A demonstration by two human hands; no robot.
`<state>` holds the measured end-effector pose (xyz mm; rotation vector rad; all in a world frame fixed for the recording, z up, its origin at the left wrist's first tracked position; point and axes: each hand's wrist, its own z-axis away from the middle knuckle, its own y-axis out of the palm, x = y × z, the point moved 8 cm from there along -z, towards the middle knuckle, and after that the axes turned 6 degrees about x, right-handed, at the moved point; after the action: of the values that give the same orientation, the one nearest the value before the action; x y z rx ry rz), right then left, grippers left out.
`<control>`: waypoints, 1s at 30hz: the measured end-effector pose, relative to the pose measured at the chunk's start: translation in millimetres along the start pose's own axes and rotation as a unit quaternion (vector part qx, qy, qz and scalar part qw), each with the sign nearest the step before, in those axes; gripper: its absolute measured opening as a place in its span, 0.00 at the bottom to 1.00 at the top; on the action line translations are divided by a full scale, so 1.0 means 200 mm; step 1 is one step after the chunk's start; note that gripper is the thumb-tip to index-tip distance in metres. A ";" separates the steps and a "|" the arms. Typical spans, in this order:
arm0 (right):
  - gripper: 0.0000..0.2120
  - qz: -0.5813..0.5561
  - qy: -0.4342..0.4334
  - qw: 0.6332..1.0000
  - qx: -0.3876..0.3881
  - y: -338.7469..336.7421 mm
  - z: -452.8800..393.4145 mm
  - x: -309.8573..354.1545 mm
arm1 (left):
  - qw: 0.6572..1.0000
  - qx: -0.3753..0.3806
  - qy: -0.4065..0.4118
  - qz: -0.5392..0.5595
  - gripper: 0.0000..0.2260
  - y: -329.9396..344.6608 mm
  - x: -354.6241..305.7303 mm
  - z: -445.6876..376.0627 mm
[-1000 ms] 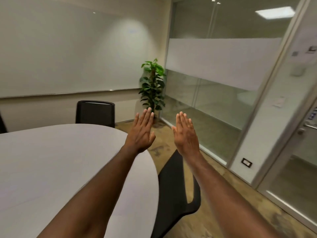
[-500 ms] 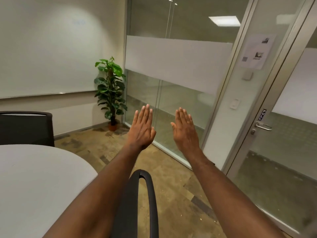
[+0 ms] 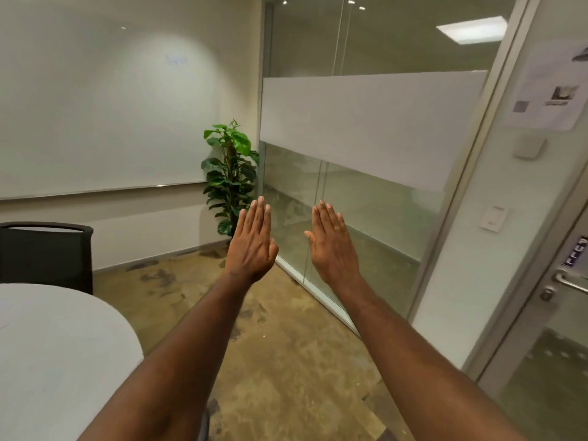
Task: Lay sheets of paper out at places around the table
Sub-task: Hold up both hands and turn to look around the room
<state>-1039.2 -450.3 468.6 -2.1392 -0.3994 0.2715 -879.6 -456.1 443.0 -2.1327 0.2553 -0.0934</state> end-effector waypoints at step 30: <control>0.28 -0.121 -0.131 0.983 -0.031 1.51 -2.49 0.35 | 0.967 -0.013 -0.194 -0.163 0.32 0.72 1.87 -1.61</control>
<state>-751.6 -959.8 493.3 -2.0951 -0.8234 0.4074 -588.8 -878.7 486.3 -2.1502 -0.3279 0.1386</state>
